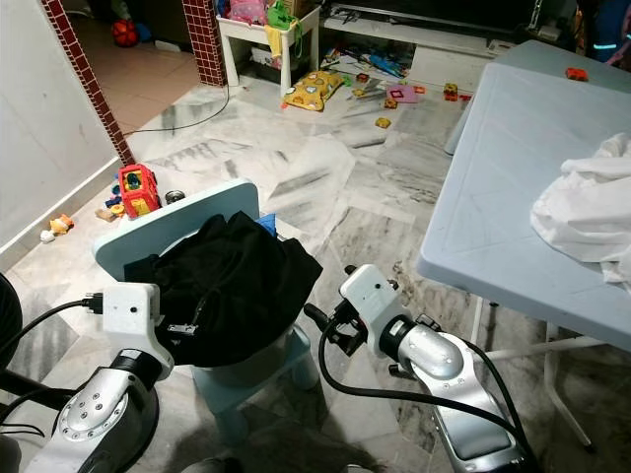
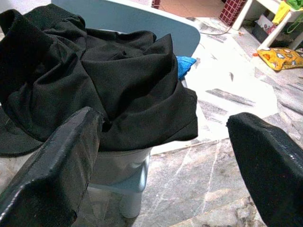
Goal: Hang hanger
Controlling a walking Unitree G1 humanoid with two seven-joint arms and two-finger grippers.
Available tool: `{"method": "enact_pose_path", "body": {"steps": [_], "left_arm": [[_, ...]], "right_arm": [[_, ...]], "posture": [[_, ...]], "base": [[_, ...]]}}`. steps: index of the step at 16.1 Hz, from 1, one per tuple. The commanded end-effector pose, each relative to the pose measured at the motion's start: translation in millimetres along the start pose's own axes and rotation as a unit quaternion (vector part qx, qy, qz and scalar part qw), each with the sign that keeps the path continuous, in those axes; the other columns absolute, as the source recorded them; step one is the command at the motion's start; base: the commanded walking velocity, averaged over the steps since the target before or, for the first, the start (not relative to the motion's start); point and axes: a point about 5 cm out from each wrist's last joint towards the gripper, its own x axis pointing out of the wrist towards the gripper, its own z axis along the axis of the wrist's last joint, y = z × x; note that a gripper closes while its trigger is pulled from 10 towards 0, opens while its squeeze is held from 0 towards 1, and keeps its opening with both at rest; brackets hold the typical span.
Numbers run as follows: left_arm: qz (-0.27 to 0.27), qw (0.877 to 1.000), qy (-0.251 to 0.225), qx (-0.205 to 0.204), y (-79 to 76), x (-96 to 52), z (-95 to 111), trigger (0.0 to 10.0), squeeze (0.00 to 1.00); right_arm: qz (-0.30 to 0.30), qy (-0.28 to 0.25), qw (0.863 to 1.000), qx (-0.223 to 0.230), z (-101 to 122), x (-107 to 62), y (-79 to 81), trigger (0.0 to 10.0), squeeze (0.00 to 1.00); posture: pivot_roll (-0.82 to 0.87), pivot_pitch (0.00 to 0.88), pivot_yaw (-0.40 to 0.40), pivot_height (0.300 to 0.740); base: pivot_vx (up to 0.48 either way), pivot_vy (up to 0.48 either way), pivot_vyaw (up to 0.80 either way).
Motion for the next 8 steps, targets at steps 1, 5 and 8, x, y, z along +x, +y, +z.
{"method": "enact_pose_path", "body": {"steps": [1,5,8], "left_arm": [[0.006,1.000,-0.008,0.012,1.0,-1.4,2.0,10.0,0.00],[0.008,1.000,-0.017,0.010,0.2,3.3,4.4,10.0,0.00],[0.007,1.000,-0.020,0.010,-1.9,3.5,4.3,10.0,0.00]], "right_arm": [[-0.009,-0.007,1.000,-0.007,2.2,-2.0,-5.2,10.0,0.00],[-0.005,-0.012,1.000,-0.010,3.7,-1.7,-4.3,10.0,0.00],[0.005,-0.016,1.000,-0.015,6.0,-1.4,-3.1,10.0,0.00]], "posture": [[-0.09,0.087,-0.001,0.740],[-0.09,0.088,-0.004,0.740],[-0.10,0.088,-0.008,0.740]], "base": [[0.000,0.000,0.80],[0.000,0.000,0.80],[0.000,0.000,0.80]]}}
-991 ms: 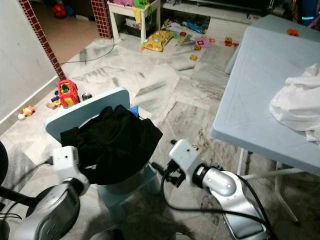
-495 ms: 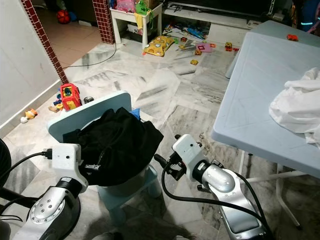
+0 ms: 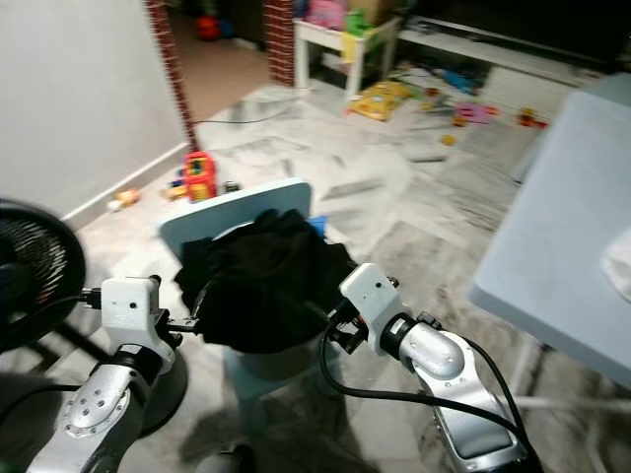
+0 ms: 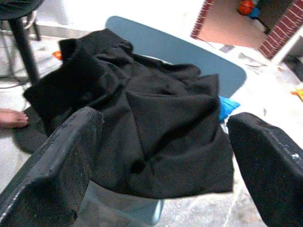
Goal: Hang hanger
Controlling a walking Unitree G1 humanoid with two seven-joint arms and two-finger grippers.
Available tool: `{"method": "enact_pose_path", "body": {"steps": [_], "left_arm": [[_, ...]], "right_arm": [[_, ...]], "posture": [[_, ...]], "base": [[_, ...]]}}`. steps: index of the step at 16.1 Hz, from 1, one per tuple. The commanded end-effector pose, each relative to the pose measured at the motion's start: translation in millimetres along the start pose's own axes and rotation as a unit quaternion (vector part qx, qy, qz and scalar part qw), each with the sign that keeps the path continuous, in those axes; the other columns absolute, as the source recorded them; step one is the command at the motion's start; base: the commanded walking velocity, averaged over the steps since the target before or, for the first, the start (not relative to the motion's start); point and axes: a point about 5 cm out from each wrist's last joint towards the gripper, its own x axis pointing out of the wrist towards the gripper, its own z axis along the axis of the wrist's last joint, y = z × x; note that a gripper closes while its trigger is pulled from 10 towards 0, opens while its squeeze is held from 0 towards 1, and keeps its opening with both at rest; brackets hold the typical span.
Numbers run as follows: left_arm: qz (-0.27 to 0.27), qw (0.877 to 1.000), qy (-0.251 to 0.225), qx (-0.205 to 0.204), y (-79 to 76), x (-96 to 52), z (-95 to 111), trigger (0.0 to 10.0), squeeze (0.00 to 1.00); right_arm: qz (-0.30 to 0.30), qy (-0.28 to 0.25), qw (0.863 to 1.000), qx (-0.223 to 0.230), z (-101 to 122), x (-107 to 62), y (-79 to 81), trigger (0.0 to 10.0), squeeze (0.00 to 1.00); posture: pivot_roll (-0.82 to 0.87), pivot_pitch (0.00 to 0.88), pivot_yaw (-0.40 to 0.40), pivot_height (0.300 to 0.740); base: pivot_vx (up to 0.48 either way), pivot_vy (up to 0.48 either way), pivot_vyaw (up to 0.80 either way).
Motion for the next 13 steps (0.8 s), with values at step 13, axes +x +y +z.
{"method": "enact_pose_path", "body": {"steps": [13], "left_arm": [[-0.003,1.000,-0.004,0.008,0.2,4.2,-0.4,10.0,0.00]], "right_arm": [[0.000,-0.015,1.000,0.005,4.6,-1.6,0.0,10.0,0.00]], "posture": [[-0.10,0.094,-0.006,0.740]], "base": [[0.000,-0.089,0.03]]}}
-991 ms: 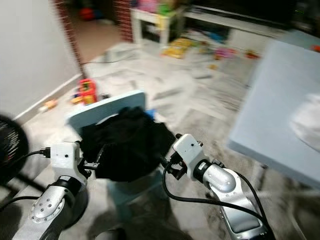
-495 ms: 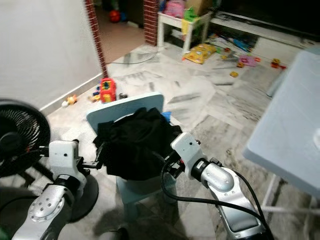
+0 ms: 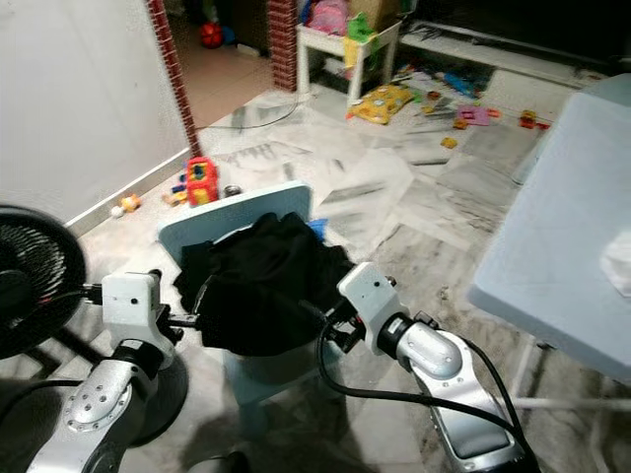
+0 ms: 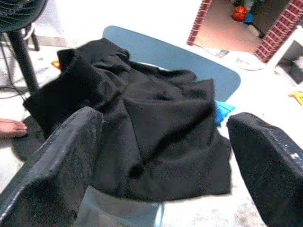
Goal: Hang hanger
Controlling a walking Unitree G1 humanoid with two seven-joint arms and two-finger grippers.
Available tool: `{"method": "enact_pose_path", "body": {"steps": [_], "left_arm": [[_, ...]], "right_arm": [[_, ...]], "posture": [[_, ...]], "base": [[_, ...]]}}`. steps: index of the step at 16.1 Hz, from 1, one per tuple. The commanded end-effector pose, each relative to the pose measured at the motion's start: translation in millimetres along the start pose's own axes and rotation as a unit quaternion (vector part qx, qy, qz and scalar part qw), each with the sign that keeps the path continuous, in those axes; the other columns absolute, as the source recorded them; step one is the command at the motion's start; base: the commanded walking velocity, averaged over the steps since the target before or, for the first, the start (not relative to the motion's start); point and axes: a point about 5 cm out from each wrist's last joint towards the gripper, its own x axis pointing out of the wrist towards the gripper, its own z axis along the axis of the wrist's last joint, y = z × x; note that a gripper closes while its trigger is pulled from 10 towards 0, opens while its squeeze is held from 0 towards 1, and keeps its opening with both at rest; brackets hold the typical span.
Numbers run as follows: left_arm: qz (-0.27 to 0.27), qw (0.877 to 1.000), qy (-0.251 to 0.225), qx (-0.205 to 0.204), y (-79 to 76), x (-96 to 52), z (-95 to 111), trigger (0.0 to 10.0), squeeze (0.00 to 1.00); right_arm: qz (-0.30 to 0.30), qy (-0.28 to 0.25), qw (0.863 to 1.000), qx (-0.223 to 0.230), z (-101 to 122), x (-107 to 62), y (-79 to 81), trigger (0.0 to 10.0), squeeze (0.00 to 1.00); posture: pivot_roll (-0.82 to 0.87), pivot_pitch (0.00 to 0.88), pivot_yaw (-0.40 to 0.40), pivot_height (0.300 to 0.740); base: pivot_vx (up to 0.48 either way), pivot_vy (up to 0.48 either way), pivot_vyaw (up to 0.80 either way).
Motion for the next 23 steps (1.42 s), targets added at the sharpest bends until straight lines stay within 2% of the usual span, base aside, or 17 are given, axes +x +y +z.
{"method": "enact_pose_path", "body": {"steps": [1,6,8,10,13,15,23], "left_arm": [[-0.004,1.000,0.006,0.001,-0.8,0.6,-3,10.0,0.00],[0.001,1.000,0.008,-0.001,-0.3,1.7,-4,10.0,0.00],[0.017,1.000,0.004,-0.006,2.4,1.4,-3,10.0,0.00],[0.054,0.999,0.005,-0.001,9.4,2.1,-4,10.0,0.00],[0.065,0.998,0.008,-0.002,12.5,3.5,-5,10.0,0.00],[0.065,0.998,0.008,-0.014,12.4,3.7,-5,10.0,0.00],[0.066,0.997,0.006,-0.025,10.5,5.2,-6,10.0,0.00]], "right_arm": [[-0.003,-0.002,1.000,-0.005,2,-3.7,-2.9,10.0,0.00],[0.000,0.000,1.000,-0.009,1,-3.4,-2.5,10.0,0.00],[0.001,0.000,1.000,-0.009,2,-3.5,-2.2,10.0,0.00],[0.000,0.001,1.000,-0.008,2,-4.4,-2.0,10.0,0.00],[-0.002,-0.003,1.000,-0.002,3,-4.3,-3.7,10.0,0.00],[0.001,-0.004,1.000,-0.015,4,-4.3,-3.7,10.0,0.00],[0.002,-0.004,1.000,-0.017,3,-5.3,-3.9,10.0,0.00]], "posture": [[-0.10,0.095,-0.006,0.740],[-0.10,0.097,-0.008,0.740],[-0.10,0.097,-0.007,0.740],[-0.11,0.098,-0.009,0.740],[-0.11,0.098,-0.009,0.740],[-0.11,0.099,-0.010,0.740],[-0.11,0.099,-0.010,0.740]], "base": [[0.000,-0.292,0.00],[0.000,-0.110,0.00],[0.000,0.000,0.00],[0.000,0.000,0.00],[0.000,0.000,0.00],[0.000,-0.137,0.00],[0.000,-0.065,0.80]]}}
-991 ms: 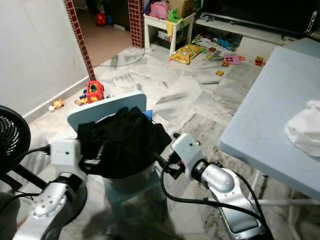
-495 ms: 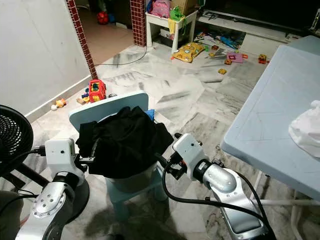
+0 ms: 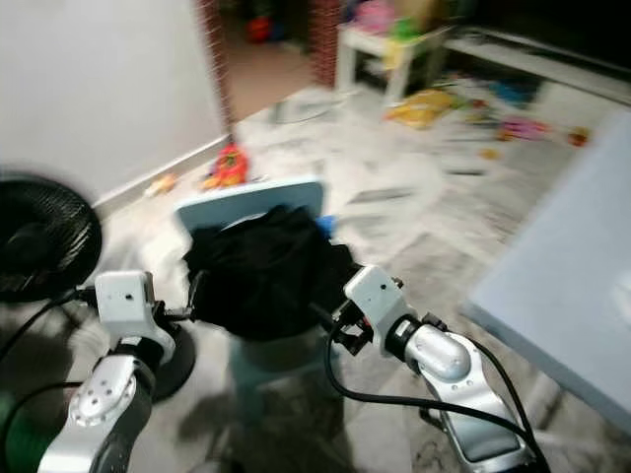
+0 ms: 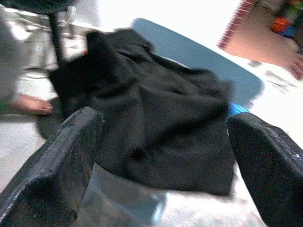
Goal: Hang hanger
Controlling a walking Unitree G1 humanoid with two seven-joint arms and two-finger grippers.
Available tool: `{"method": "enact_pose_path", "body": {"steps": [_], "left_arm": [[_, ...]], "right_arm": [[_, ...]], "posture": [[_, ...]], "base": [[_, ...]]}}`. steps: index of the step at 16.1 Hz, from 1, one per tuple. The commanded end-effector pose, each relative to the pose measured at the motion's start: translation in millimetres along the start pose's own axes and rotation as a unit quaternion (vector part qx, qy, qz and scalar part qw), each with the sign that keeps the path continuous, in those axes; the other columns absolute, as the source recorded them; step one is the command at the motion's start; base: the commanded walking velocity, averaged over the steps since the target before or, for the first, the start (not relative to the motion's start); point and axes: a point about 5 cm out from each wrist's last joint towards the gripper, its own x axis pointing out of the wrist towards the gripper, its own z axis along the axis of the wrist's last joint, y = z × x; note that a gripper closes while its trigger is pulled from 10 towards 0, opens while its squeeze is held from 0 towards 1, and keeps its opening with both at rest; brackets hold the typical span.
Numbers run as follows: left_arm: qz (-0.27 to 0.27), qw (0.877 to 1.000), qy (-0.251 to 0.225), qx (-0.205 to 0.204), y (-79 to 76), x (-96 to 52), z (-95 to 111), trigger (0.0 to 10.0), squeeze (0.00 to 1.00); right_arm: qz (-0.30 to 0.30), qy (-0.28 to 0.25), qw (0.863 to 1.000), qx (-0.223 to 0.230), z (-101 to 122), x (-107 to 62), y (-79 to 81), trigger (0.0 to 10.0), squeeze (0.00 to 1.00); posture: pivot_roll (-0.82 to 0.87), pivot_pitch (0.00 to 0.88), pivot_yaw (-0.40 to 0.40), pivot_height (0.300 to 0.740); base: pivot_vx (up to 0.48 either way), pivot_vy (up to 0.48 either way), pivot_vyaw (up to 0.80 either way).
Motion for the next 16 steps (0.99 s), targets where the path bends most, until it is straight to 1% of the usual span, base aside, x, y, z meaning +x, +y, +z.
{"method": "enact_pose_path", "body": {"steps": [1,3,4,5,6,7,8,9,10,11,12,13,14,15,16], "left_arm": [[0.006,1.000,0.003,0.000,3.1,-0.3,-2,10.0,0.00],[0.007,1.000,0.005,-0.003,3.5,-0.6,-3,10.0,0.00],[0.009,1.000,0.007,-0.010,3.6,-0.8,-5,10.0,0.00],[0.005,1.000,0.006,-0.014,2.9,-0.6,-6,10.0,0.00],[-0.010,1.000,-0.004,-0.012,0.8,-0.2,-5,10.0,0.00],[-0.009,1.000,-0.011,-0.001,2.0,0.5,-7,10.0,0.00],[0.009,1.000,-0.005,-0.022,5.0,3.0,-9,10.0,0.00],[0.012,1.000,-0.004,-0.025,5.3,3.4,-9,10.0,0.00],[0.025,0.999,0.000,-0.034,6.2,5.4,-9,10.0,0.00],[0.062,0.994,0.014,-0.084,8.3,9.2,-11,10.0,0.00],[0.082,0.992,0.017,-0.089,10.3,10.4,-13,10.0,0.00],[0.089,0.991,0.019,-0.101,9.6,10.5,-15,10.0,0.00],[0.093,0.989,0.025,-0.109,8.0,10.1,-18,10.0,0.00],[0.097,0.988,0.027,-0.113,6.5,9.7,-20,10.0,0.00],[0.108,0.984,0.037,-0.139,5.3,10.3,-23,10.0,0.00]], "right_arm": [[-0.002,-0.008,1.000,-0.002,3,-1.3,-2.0,10.0,0.00],[-0.007,-0.010,1.000,0.002,4,-1.3,-2.5,10.0,0.00],[-0.010,-0.012,1.000,0.003,4,-1.5,-2.9,10.0,0.00],[-0.016,-0.015,1.000,0.005,4,-1.7,-4.0,10.0,0.00],[-0.035,-0.021,0.999,0.005,5,-1.9,-7.0,10.0,0.00],[-0.099,-0.037,0.994,0.014,8,-2.0,-18.1,10.0,0.00],[-0.138,-0.047,0.989,0.040,9,-3.4,-25.1,10.0,0.00],[-0.142,-0.048,0.988,0.044,9,-3.6,-25.8,10.0,0.00],[-0.151,-0.050,0.985,0.063,9,-4.3,-26.9,10.0,0.00],[-0.153,-0.062,0.983,0.084,9,-4.7,-27.3,10.0,0.00],[-0.154,-0.069,0.982,0.088,11,-4.7,-27.8,10.0,0.00],[-0.153,-0.078,0.982,0.075,13,-4.2,-27.1,10.0,0.00],[-0.138,-0.075,0.986,0.058,12,-3.6,-24.0,10.0,0.00],[-0.120,-0.069,0.989,0.056,10,-3.3,-20.5,10.0,0.00],[-0.115,-0.070,0.990,0.051,11,-3.5,-20.1,10.0,0.00]], "posture": [[-0.11,0.098,-0.010,0.740],[-0.11,0.097,-0.010,0.740],[-0.11,0.097,-0.010,0.740],[-0.11,0.097,-0.010,0.740],[-0.11,0.096,-0.012,0.740],[-0.11,0.096,-0.012,0.740],[-0.12,0.097,-0.016,0.740],[-0.12,0.097,-0.016,0.740],[-0.12,0.097,-0.016,0.740],[-0.12,0.094,-0.016,0.740],[-0.13,0.092,-0.016,0.740],[-0.13,0.089,-0.017,0.740],[-0.13,0.088,-0.017,0.740],[-0.13,0.086,-0.018,0.740],[-0.13,0.089,-0.021,0.740]], "base": [[0.000,0.000,0.00],[0.000,0.000,0.00],[0.000,0.000,0.00],[0.000,0.000,0.00],[0.000,0.000,0.00],[0.000,0.000,0.00],[0.000,0.000,0.00],[0.000,0.000,0.00],[0.000,0.000,0.00],[0.000,0.000,0.00],[0.000,0.000,0.00],[0.000,0.000,0.00],[0.000,0.000,0.00],[0.000,0.000,0.00],[0.000,0.000,0.00]]}}
